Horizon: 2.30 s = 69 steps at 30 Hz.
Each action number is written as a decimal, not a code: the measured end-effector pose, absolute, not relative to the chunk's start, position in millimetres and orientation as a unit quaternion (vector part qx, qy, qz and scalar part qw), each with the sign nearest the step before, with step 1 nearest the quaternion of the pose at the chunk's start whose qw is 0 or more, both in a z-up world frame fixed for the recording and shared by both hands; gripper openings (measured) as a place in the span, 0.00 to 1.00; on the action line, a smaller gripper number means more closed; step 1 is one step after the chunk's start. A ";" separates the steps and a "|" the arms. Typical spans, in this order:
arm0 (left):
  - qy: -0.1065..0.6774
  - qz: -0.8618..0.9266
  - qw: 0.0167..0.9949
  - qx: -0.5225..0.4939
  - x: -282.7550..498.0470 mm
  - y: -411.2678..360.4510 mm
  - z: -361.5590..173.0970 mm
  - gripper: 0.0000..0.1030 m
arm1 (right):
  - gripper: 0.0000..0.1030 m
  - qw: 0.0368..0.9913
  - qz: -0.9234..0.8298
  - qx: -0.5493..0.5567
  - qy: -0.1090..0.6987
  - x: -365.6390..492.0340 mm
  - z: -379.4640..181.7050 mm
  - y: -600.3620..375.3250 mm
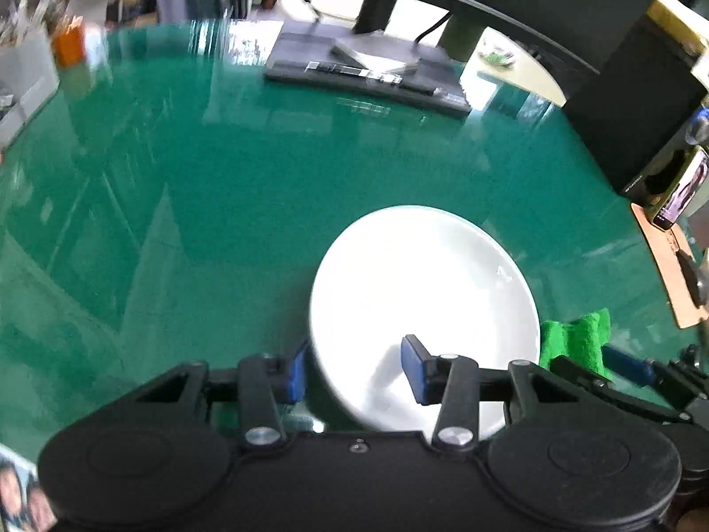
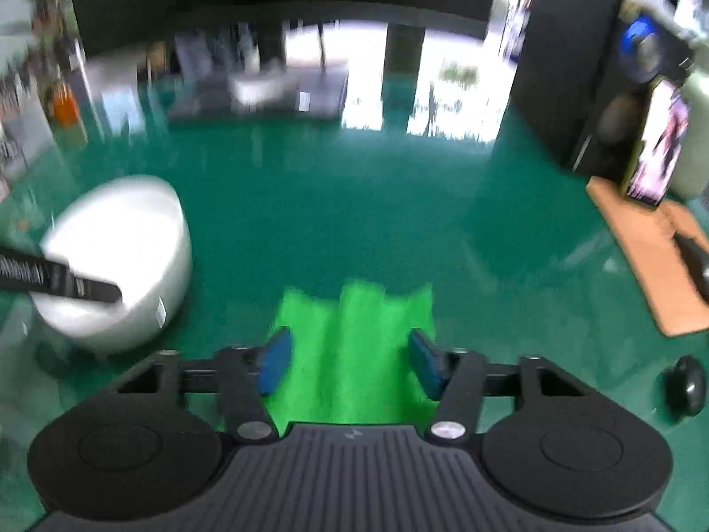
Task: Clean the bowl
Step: 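Grasp the white bowl rim with the left tool while the right tool grasps the green cloth, then lift the white bowl with the left tool while the right tool brings the cloth to its rim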
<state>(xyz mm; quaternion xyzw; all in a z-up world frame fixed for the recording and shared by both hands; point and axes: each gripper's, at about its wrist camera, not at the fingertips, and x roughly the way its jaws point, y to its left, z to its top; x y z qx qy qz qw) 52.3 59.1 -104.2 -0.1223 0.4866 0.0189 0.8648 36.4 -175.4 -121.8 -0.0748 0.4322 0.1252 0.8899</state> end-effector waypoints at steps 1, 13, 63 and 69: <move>0.481 0.020 0.869 -0.117 53.0 57.9 -105.4 0.41 | 0.51 0.895 0.122 -0.062 0.424 37.4 -122.5 -177.6; 0.462 0.025 0.880 -0.105 53.6 37.7 -109.9 0.29 | 0.05 0.899 0.169 -0.092 0.394 25.2 -124.9 -175.0; 0.472 -0.096 0.874 -0.068 24.7 5.2 -110.8 0.37 | 0.04 0.625 0.131 0.562 0.526 63.1 -177.6 -273.1; 0.469 -0.106 0.876 -0.044 25.0 0.3 -111.0 0.41 | 0.04 0.601 0.102 0.583 0.536 55.5 -190.2 -277.4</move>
